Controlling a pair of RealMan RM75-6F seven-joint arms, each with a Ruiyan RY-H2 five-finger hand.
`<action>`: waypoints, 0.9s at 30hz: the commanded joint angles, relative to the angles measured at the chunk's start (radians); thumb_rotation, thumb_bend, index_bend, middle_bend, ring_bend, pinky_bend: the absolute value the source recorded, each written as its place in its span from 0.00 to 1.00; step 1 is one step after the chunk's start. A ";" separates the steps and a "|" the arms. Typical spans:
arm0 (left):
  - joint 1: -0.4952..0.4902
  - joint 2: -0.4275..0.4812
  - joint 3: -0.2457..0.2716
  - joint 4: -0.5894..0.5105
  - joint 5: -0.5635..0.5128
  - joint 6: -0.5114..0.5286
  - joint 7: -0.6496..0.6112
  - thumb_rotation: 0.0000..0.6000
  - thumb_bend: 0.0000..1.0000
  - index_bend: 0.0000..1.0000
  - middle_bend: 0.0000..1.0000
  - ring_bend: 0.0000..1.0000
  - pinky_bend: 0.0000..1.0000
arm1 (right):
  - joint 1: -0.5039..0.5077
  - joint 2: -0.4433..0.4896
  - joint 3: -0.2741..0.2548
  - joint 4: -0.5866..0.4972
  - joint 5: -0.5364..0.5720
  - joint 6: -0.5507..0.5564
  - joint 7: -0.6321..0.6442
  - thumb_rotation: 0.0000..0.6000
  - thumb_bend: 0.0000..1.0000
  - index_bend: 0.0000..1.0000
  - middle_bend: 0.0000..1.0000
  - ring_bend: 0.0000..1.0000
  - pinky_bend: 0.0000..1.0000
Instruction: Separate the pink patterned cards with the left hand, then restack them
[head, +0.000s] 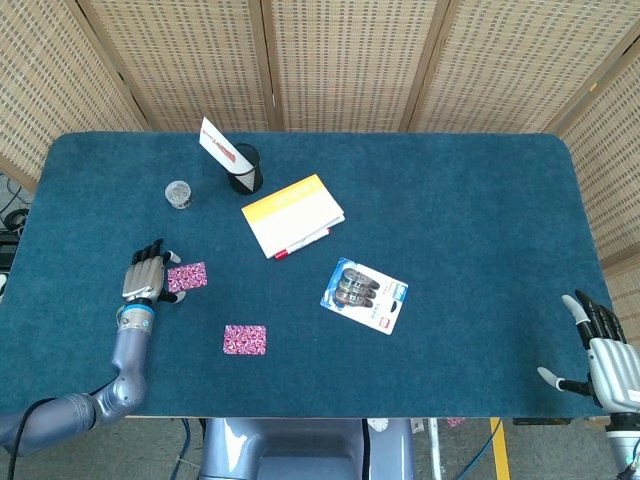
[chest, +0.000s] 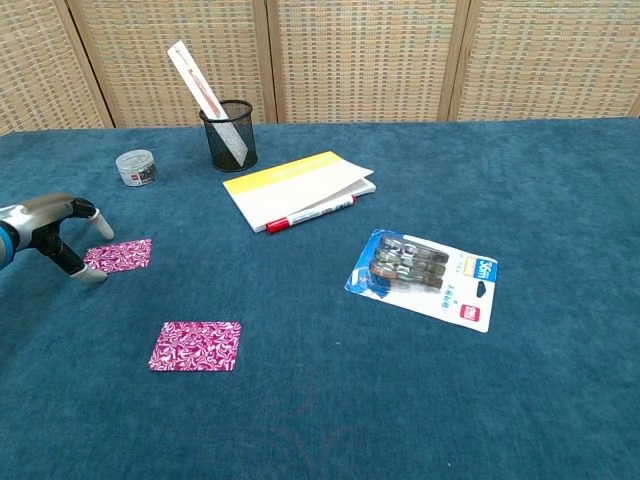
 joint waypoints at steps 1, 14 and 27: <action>-0.001 -0.003 0.001 0.004 0.001 -0.001 0.001 1.00 0.24 0.30 0.00 0.00 0.00 | 0.000 0.000 0.000 0.000 0.000 0.000 0.000 1.00 0.13 0.00 0.00 0.00 0.00; 0.000 -0.016 0.003 0.025 0.003 -0.010 0.003 1.00 0.26 0.44 0.00 0.00 0.00 | 0.001 0.001 0.000 -0.001 0.000 -0.001 0.000 1.00 0.13 0.00 0.00 0.00 0.00; 0.008 0.014 -0.007 -0.023 0.022 0.002 -0.008 1.00 0.27 0.46 0.00 0.00 0.00 | 0.001 0.001 0.000 -0.002 0.001 -0.003 0.000 1.00 0.13 0.00 0.00 0.00 0.00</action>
